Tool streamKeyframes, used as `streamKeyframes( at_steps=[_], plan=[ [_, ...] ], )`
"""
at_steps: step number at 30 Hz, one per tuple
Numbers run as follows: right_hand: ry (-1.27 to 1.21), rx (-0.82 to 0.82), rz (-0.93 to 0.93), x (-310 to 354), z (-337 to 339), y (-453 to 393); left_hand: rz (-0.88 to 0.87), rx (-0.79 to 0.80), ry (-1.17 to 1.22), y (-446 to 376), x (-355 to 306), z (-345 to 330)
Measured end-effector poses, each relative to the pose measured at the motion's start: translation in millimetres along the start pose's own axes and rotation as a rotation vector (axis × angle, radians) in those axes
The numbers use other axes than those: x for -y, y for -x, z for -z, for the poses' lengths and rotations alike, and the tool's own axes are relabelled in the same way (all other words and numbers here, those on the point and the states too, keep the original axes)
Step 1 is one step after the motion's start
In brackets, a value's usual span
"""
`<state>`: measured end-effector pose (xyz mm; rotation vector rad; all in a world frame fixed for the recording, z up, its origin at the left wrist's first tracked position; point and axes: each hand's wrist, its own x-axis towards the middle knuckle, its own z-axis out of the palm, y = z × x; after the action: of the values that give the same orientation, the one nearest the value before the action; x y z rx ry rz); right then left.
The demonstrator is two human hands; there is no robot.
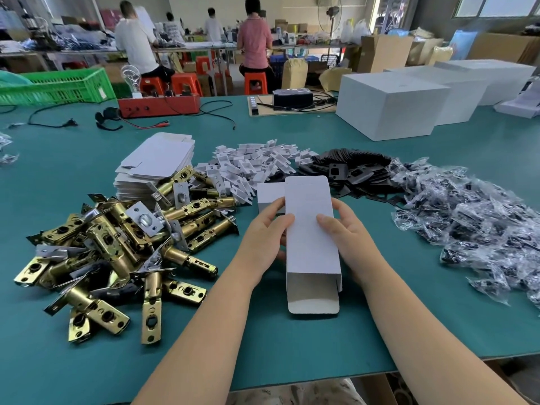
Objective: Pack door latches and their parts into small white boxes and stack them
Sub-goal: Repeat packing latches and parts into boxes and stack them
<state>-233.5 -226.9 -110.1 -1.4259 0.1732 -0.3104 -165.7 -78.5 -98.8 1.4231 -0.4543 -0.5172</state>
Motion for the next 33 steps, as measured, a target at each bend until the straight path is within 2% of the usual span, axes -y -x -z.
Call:
streamKeyframes(
  at_steps=[8, 10, 15, 19, 21, 23, 26, 28, 31, 33],
  plan=[
    [0.048, -0.108, -0.008, -3, -1, -3, 0.017, 0.004, 0.003, -3, 3, -1],
    [0.025, -0.139, -0.062, -1, -4, -5, 0.054, 0.017, 0.043, -2, 2, -3],
    [-0.096, -0.052, -0.116, -1, -5, -7, 0.136, -0.025, 0.151, 2, 0, -2],
    [-0.117, 0.080, -0.137, -2, -9, -3, 0.045, 0.097, -0.095, 7, -2, -11],
    [-0.091, 0.085, -0.173, -1, -10, -2, 0.068, 0.166, -0.184, 12, -1, -16],
    [-0.007, 0.035, -0.173, -1, -8, -2, 0.090, 0.188, -0.137, 12, 5, -17],
    [0.133, -0.130, -0.137, -4, -2, -3, 0.054, 0.181, -0.002, 10, 3, -13],
    [0.110, -0.149, -0.147, -6, 1, -2, 0.014, 0.109, -0.017, 7, 2, -12],
    [0.010, -0.156, -0.227, -1, -1, -5, 0.054, -0.160, 0.035, 2, 0, -10],
    [-0.085, -0.116, -0.276, 4, -2, -7, 0.052, -0.276, 0.134, -1, -2, -4]
  ],
)
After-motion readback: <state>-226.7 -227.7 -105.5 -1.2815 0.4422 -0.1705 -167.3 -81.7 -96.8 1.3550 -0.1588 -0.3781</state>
